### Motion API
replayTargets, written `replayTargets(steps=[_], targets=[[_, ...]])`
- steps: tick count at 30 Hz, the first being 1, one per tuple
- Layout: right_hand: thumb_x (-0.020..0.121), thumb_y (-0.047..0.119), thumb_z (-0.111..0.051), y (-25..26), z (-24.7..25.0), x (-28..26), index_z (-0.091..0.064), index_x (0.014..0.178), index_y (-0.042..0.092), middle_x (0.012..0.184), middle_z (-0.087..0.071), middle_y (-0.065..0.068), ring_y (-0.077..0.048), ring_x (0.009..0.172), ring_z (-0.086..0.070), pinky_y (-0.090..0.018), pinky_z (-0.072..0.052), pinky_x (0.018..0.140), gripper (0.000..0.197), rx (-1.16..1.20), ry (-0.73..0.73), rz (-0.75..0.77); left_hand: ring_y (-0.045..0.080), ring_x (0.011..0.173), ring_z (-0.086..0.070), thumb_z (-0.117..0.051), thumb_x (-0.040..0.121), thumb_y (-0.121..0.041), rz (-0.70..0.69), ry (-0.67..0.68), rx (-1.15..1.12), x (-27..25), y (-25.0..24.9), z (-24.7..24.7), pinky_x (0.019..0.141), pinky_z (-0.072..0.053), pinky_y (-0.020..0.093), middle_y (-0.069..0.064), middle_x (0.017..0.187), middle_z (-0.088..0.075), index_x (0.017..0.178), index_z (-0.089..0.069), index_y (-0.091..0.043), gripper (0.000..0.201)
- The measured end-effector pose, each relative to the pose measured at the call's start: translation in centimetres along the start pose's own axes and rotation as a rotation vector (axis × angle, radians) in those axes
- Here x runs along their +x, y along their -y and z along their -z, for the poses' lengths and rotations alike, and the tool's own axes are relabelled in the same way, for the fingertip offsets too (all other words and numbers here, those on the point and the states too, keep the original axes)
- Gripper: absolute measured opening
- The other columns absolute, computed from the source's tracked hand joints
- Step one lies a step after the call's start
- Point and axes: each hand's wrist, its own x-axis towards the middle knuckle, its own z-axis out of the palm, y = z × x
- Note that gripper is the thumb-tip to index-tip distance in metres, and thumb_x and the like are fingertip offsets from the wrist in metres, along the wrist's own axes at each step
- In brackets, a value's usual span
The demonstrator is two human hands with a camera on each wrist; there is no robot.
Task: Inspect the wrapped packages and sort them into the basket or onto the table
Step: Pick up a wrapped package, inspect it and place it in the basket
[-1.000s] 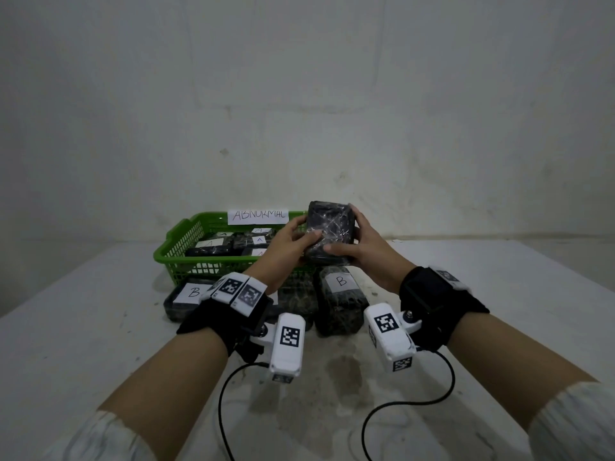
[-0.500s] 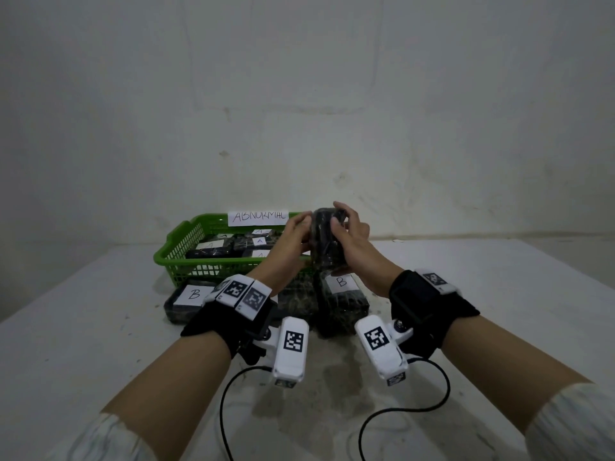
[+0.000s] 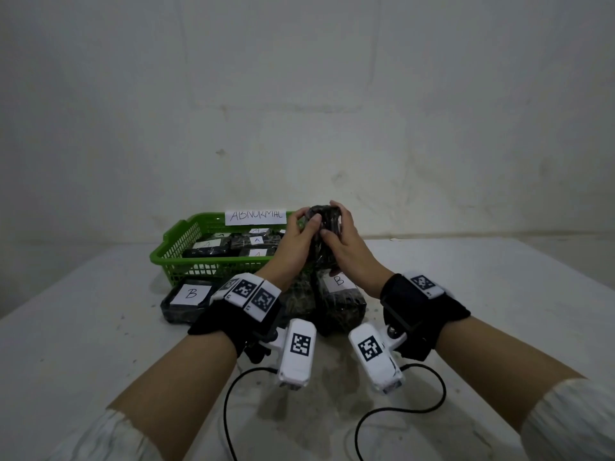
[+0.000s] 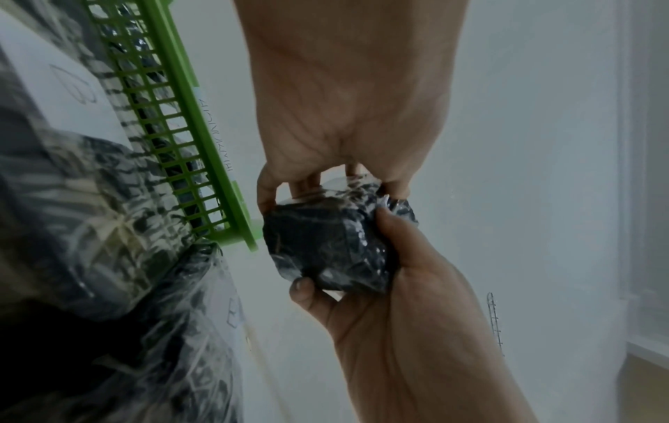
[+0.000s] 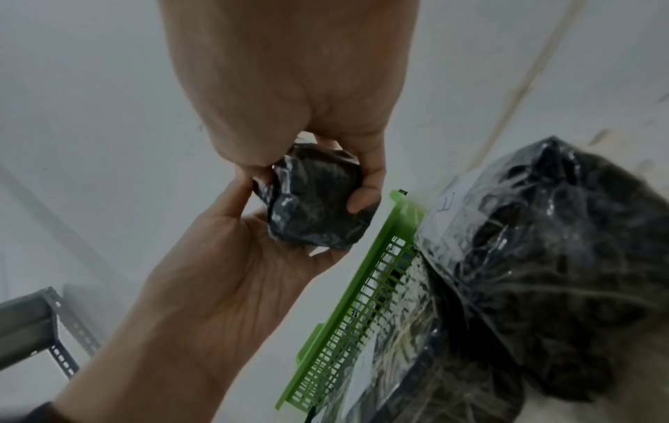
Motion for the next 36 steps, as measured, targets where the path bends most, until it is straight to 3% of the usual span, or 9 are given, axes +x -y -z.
replayTargets(steps=[6,12,16,19,23,26,29,32,36], targets=[[0.103,0.017,-0.039,1.1,0.6,-0.5,-0.005,0.154,0.029,0.145,-0.040,0.000,-0.023,0.125,-0.052,-0.044,-0.052,0.095,0.063,0.124,0.087,-0.123,0.023,0.129,-0.046,-0.042,0.100,-0.027,0.037,0.041,0.039,-0.1,0.5,0.2,0.107,-0.040,0.040,0.008,0.146,-0.042,0.149,-0.020,-0.023,0.054],[0.097,0.007,-0.050,0.8,1.2,-0.8,0.000,0.154,0.029,0.153,-0.030,-0.003,-0.023,0.121,-0.053,-0.014,-0.054,0.068,0.079,0.110,0.157,-0.111,0.023,0.131,-0.045,-0.047,0.098,-0.030,0.084,0.083,0.025,0.2,0.9,1.0,0.109,-0.038,0.045,0.006,0.147,-0.042,0.151,-0.014,-0.029,0.063],[0.093,0.018,-0.060,0.0,0.8,-0.7,0.006,0.153,0.034,0.156,-0.022,-0.002,-0.026,0.134,-0.043,-0.038,-0.051,0.096,0.090,0.063,0.097,-0.097,0.025,0.133,-0.042,-0.045,0.099,-0.015,0.068,0.105,0.029,0.1,1.5,1.0,0.109,-0.038,0.047,0.007,0.149,-0.039,0.152,-0.012,-0.029,0.063],[0.094,0.033,-0.059,0.3,1.0,-0.7,-0.003,0.154,0.031,0.151,-0.031,0.001,-0.020,0.127,-0.049,-0.037,-0.048,0.098,0.082,0.160,0.028,-0.144,0.028,0.129,-0.046,-0.047,0.097,-0.012,-0.001,-0.027,0.059,0.4,2.0,1.5,0.104,-0.043,0.049,0.011,0.145,-0.042,0.144,-0.027,-0.034,0.055],[0.101,0.019,-0.046,0.6,1.9,-0.1,-0.037,0.143,0.017,0.113,-0.060,0.001,-0.006,0.081,-0.062,-0.012,-0.044,0.064,0.043,0.262,-0.179,-0.163,0.027,0.098,-0.061,-0.049,0.095,-0.005,-0.022,-0.132,0.049,0.6,1.5,2.3,0.065,-0.055,0.026,0.018,0.124,-0.048,0.114,-0.045,-0.034,0.035],[0.093,0.001,-0.054,0.1,2.2,0.0,-0.049,0.133,0.009,0.087,-0.058,0.000,-0.010,0.071,-0.057,-0.015,-0.044,0.063,0.041,0.176,-0.201,-0.104,0.021,0.095,-0.062,-0.033,0.103,-0.017,0.019,-0.108,-0.011,0.0,1.0,2.1,0.072,-0.053,0.029,0.016,0.121,-0.058,0.114,-0.051,-0.020,0.021],[0.085,0.007,-0.068,0.1,2.1,0.0,-0.040,0.134,0.015,0.091,-0.047,0.000,-0.011,0.078,-0.048,-0.022,-0.041,0.073,0.057,0.145,-0.245,-0.063,0.029,0.115,-0.057,-0.031,0.099,-0.046,0.086,-0.048,-0.028,-0.3,0.9,1.7,0.096,-0.048,0.044,0.015,0.127,-0.058,0.126,-0.050,-0.015,0.045],[0.080,0.029,-0.076,0.2,1.7,0.0,-0.029,0.139,0.028,0.120,-0.034,-0.004,-0.016,0.106,-0.044,-0.030,-0.043,0.087,0.075,0.112,-0.207,-0.146,0.025,0.112,-0.060,-0.042,0.092,-0.052,0.122,0.012,-0.065,-0.2,1.0,1.2,0.099,-0.047,0.047,0.012,0.127,-0.059,0.136,-0.041,-0.013,0.059],[0.096,0.052,-0.044,0.1,0.7,-0.3,-0.032,0.142,0.031,0.141,-0.043,-0.002,-0.018,0.123,-0.051,-0.044,-0.050,0.098,0.052,0.211,0.060,-0.219,0.025,0.117,-0.058,-0.048,0.094,-0.041,0.132,0.035,-0.181,0.1,1.5,0.6,0.102,-0.045,0.045,0.013,0.133,-0.055,0.140,-0.036,-0.012,0.055]])
